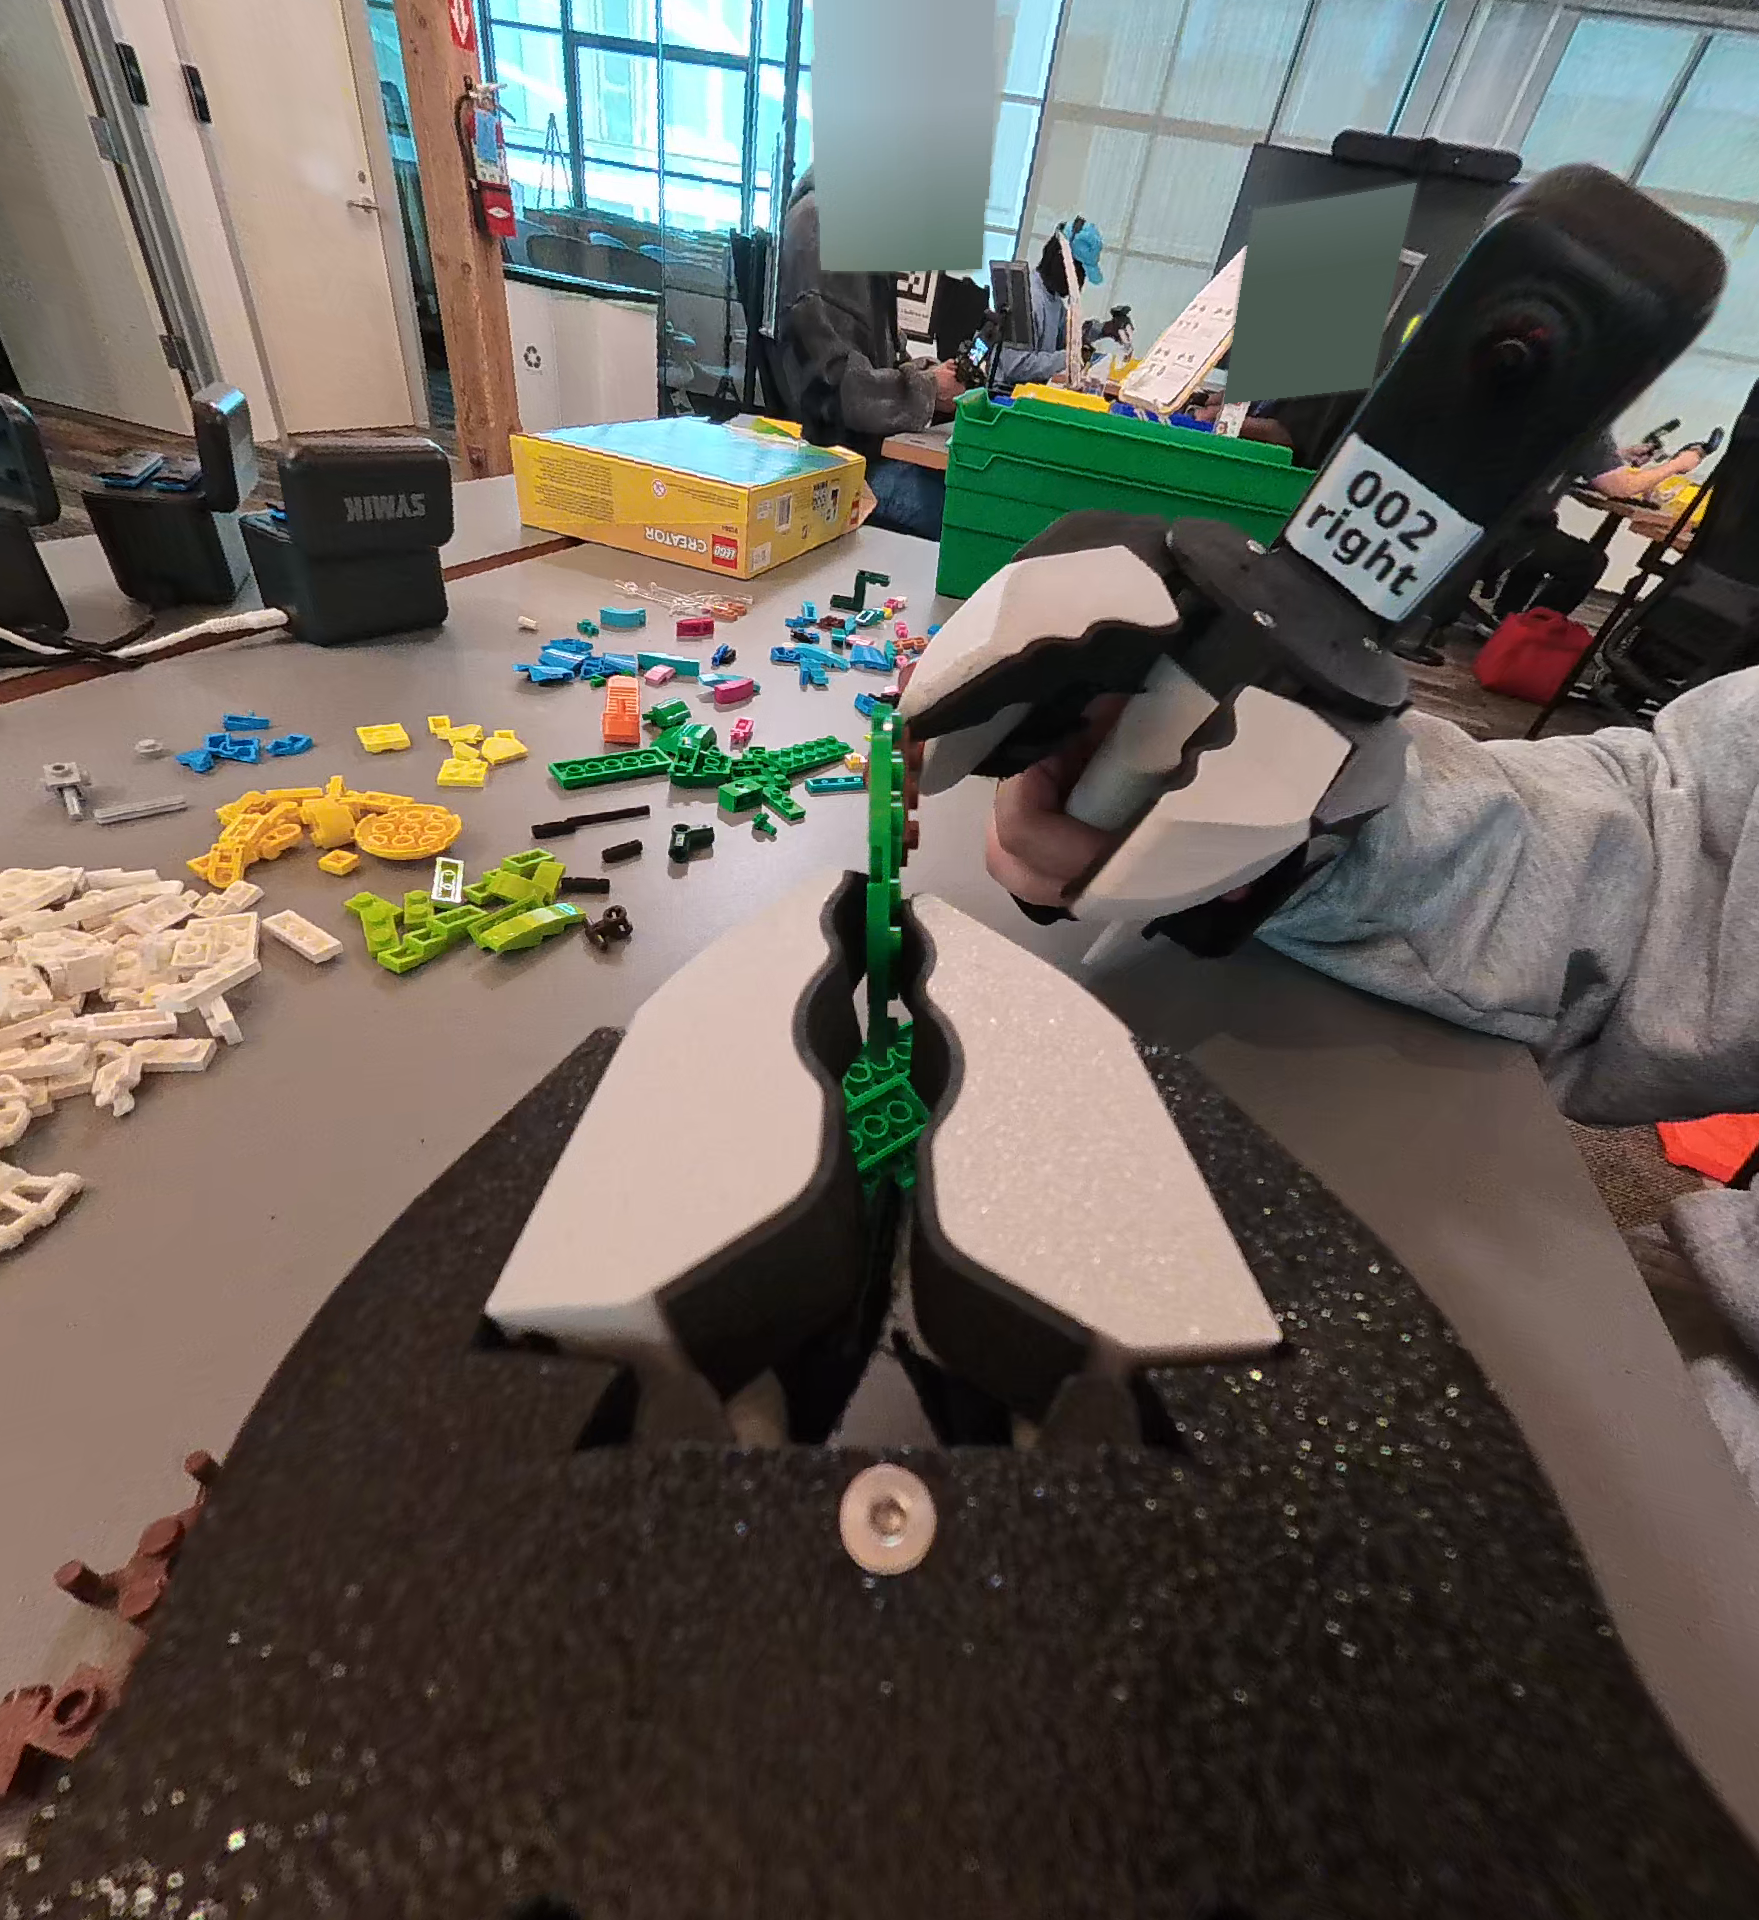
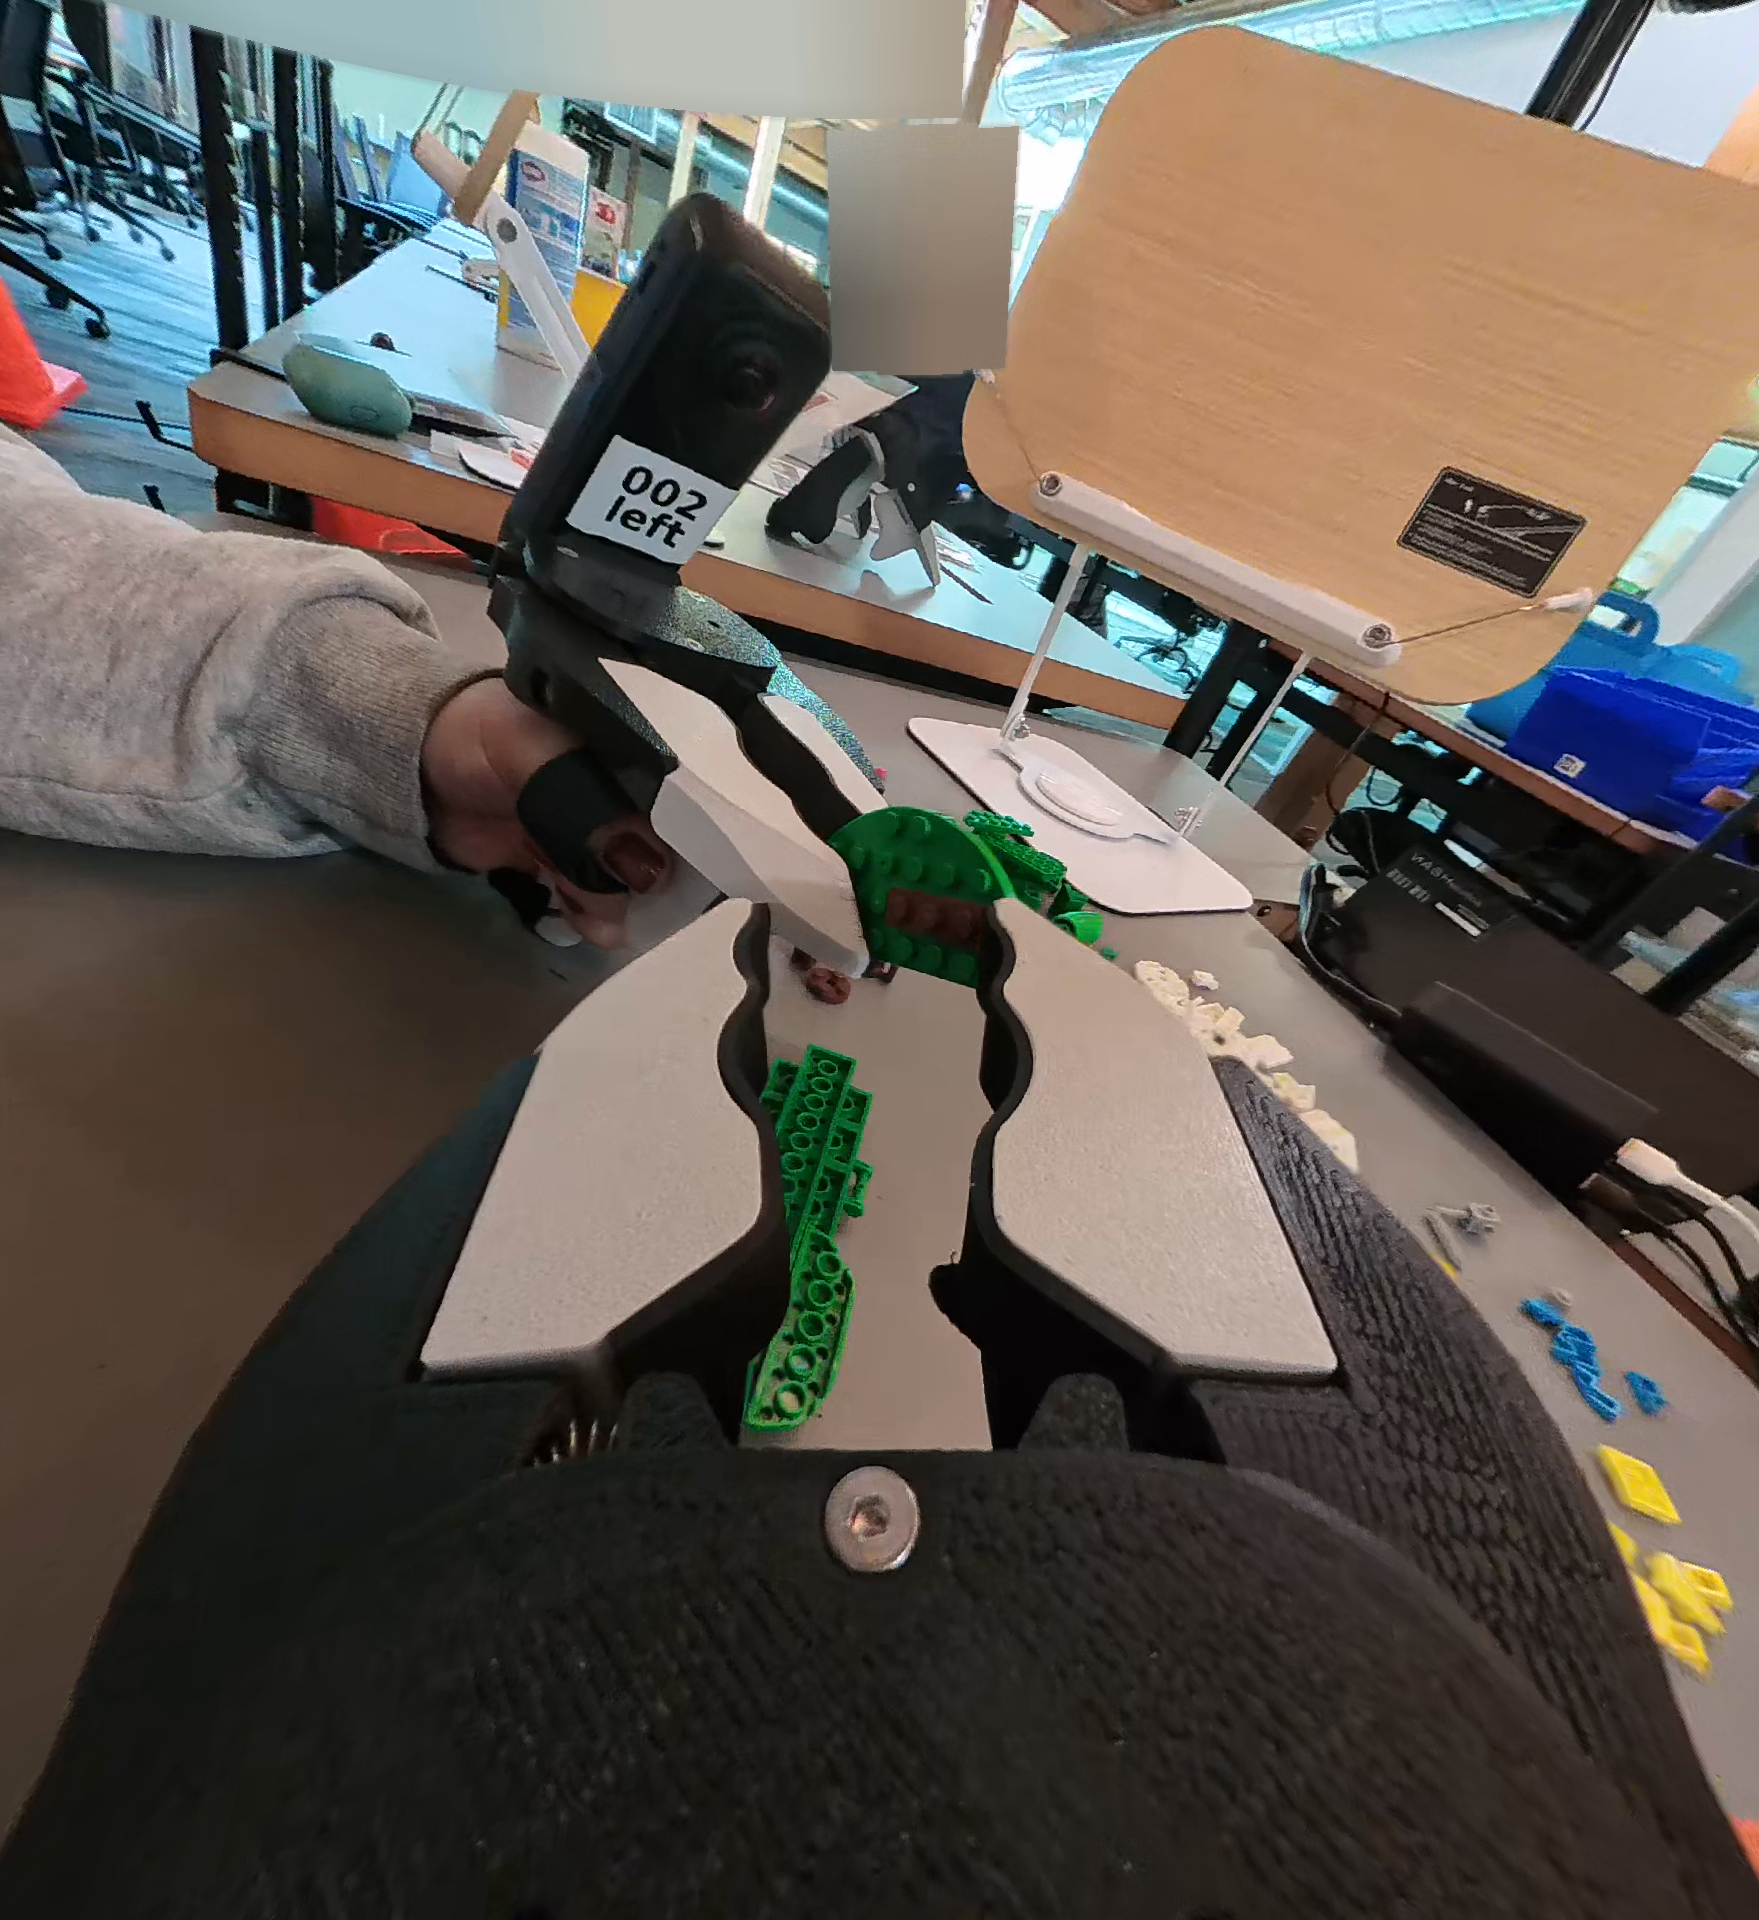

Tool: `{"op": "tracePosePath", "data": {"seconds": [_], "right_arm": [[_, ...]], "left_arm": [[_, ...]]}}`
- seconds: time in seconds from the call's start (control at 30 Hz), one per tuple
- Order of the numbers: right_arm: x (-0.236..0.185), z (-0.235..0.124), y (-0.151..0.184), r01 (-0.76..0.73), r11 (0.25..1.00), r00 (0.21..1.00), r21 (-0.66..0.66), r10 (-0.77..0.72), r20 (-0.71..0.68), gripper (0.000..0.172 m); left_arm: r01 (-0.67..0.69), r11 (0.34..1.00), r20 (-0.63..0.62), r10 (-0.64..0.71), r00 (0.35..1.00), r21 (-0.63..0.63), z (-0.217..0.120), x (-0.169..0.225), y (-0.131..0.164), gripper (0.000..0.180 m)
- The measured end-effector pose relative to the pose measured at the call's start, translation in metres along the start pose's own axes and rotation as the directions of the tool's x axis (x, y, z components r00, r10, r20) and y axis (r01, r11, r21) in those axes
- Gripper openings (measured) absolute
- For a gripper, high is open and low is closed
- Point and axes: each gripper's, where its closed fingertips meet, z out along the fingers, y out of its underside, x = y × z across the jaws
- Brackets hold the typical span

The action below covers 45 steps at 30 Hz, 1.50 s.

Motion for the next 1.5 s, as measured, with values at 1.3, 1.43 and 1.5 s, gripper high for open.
{"op": "tracePosePath", "data": {"seconds": [1.3,1.43,1.5], "right_arm": [[0.006,0.002,0.005,0.093,0.995,0.992,-0.043,-0.096,-0.077,0.033],[0.005,0.002,0.004,0.039,0.999,0.997,-0.025,-0.041,-0.059,0.034],[0.004,0.003,0.004,0.024,1.0,0.998,-0.018,-0.025,-0.052,0.036]], "left_arm": [[0.003,1.0,0.028,-0.002,1.0,-0.01,0.001,-0.002,0.001,0.005],[0.007,1.0,0.029,-0.007,1.0,-0.011,0.001,-0.003,0.001,0.005],[0.015,1.0,0.026,-0.015,1.0,-0.008,0.0,-0.003,0.001,0.005]]}}
